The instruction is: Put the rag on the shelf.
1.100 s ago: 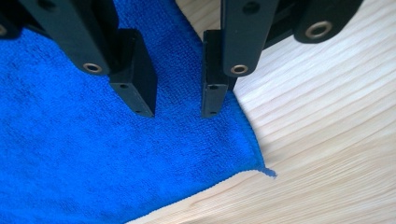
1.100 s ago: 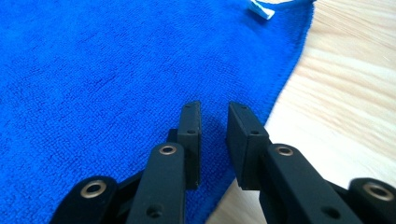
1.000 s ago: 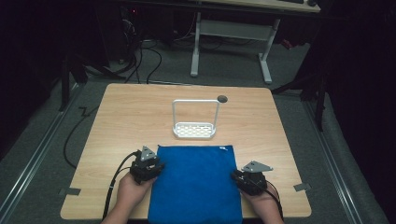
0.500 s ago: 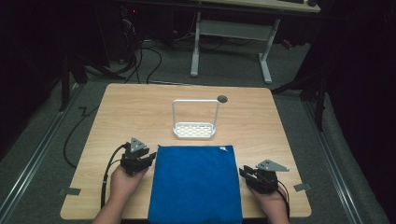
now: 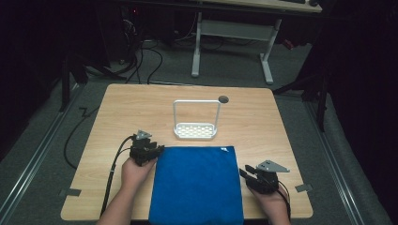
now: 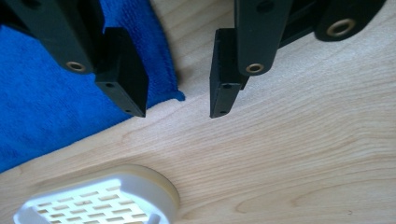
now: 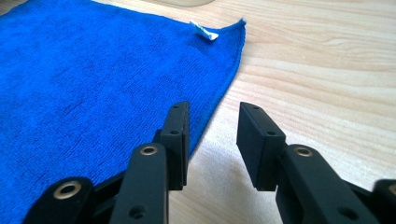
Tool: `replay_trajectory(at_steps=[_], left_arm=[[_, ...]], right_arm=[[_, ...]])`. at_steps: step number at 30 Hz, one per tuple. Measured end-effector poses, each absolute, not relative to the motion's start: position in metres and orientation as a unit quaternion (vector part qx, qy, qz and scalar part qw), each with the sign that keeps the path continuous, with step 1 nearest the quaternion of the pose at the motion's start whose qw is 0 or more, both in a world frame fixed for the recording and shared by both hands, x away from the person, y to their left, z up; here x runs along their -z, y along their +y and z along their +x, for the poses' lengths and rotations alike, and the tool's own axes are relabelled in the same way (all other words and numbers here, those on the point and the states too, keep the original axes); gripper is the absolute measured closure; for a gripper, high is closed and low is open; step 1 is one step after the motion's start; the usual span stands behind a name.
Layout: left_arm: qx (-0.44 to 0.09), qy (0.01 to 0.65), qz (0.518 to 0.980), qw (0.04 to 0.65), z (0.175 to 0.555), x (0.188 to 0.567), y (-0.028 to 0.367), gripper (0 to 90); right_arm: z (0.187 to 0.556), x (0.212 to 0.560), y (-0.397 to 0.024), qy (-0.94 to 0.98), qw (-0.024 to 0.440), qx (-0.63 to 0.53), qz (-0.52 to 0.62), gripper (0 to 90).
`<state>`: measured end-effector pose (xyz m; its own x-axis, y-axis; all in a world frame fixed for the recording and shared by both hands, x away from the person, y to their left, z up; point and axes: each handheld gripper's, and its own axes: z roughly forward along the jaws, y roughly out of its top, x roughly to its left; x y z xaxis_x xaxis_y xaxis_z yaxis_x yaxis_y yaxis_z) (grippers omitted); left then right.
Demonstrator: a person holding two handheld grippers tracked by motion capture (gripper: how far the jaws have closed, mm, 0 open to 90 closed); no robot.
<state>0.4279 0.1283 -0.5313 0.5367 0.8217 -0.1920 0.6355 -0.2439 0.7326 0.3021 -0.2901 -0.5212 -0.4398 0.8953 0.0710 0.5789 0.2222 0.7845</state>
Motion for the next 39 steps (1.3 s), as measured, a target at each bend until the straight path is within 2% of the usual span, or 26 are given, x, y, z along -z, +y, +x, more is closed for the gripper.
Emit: replay_trajectory(at_steps=[5,10,14,21,26,31,37,39], left_arm=[[-0.116,0.457,0.786,0.4,0.427,0.532,0.123,64.5],[-0.112,0.451,0.79,0.401,0.427,0.532,0.123,72.4],[-0.122,0.439,0.799,0.393,0.423,0.532,0.121,77.8],[-0.132,0.438,0.799,0.39,0.42,0.533,0.119,86.3],[-0.109,0.444,0.794,0.401,0.422,0.533,0.123,88.2],[-0.124,0.439,0.797,0.396,0.419,0.533,0.121,88.6],[-0.128,0.437,0.798,0.395,0.419,0.533,0.12,89.0],[-0.13,0.436,0.798,0.394,0.419,0.533,0.12,89.1]], right_arm=[[0.313,0.523,-0.283,0.758,0.219,-0.376,0.487,59.3],[0.331,0.518,-0.276,0.754,0.243,-0.367,0.488,64.1],[0.352,0.513,-0.27,0.75,0.263,-0.355,0.492,63.7],[0.385,0.519,-0.268,0.747,0.247,-0.351,0.508,64.1],[0.392,0.523,-0.267,0.745,0.233,-0.364,0.508,65.8],[0.396,0.53,-0.263,0.752,0.225,-0.345,0.514,66.6],[0.396,0.531,-0.259,0.76,0.219,-0.341,0.507,76.9],[0.396,0.53,-0.258,0.764,0.217,-0.342,0.502,87.2]])
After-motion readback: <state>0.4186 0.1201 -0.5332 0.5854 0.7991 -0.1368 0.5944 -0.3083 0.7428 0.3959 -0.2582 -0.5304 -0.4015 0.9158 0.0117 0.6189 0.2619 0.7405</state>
